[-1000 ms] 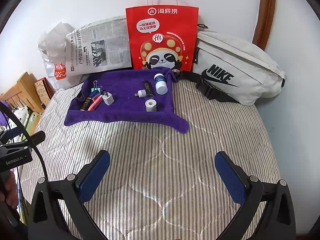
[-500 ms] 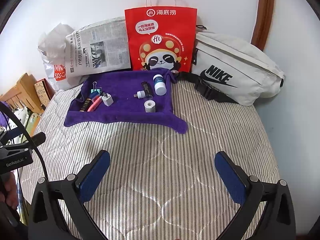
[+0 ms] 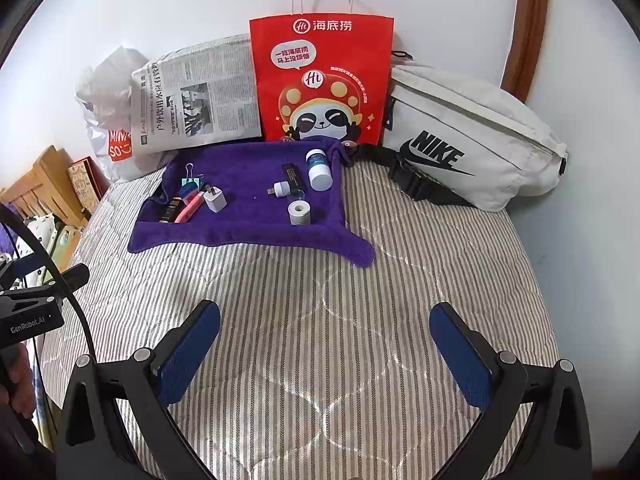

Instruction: Organize rigid objects

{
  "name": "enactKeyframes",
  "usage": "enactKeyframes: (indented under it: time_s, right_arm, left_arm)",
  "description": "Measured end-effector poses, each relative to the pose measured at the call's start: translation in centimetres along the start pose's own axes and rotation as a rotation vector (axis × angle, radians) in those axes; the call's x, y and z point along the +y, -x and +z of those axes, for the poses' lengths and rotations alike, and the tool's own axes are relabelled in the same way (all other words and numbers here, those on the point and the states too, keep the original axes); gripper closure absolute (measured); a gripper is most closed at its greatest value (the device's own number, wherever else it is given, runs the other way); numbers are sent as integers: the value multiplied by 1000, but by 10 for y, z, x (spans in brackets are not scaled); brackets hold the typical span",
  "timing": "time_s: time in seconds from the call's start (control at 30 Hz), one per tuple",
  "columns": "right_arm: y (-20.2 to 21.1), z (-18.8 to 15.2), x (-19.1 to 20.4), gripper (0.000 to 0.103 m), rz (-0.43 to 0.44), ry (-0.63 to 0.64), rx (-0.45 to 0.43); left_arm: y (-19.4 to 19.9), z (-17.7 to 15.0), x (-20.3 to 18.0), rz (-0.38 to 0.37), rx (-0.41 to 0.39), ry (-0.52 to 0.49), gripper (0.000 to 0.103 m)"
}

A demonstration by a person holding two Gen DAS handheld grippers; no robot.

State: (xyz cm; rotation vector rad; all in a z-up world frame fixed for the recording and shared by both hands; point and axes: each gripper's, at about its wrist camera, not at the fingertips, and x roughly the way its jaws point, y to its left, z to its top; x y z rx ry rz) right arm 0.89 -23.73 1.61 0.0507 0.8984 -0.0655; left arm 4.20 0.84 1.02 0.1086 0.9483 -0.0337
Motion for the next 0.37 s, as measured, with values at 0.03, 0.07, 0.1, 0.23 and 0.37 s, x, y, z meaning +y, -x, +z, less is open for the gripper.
enactKeyframes:
  time_s: [0.03,0.07,0.1,0.23,0.37]
  right_arm:
    - [0,0,-1,0,0,-2,1]
    - [0,0,-1,0,0,-2,0]
    - [0,0,-1,0,-2,-1,0]
    - [1,0,-1,0,-4,2,1]
    - [-4,3,-1,0,1,6,9]
  left_arm:
    - [0,0,1,-2,-1,0,4]
    - [0,0,0,-2,-1,-2,4]
    - [0,0,0,-4,-1,-3,4]
    - [0,1,2,-4,0,-1,4]
    - [-2,4,5,-2,-11,8,4]
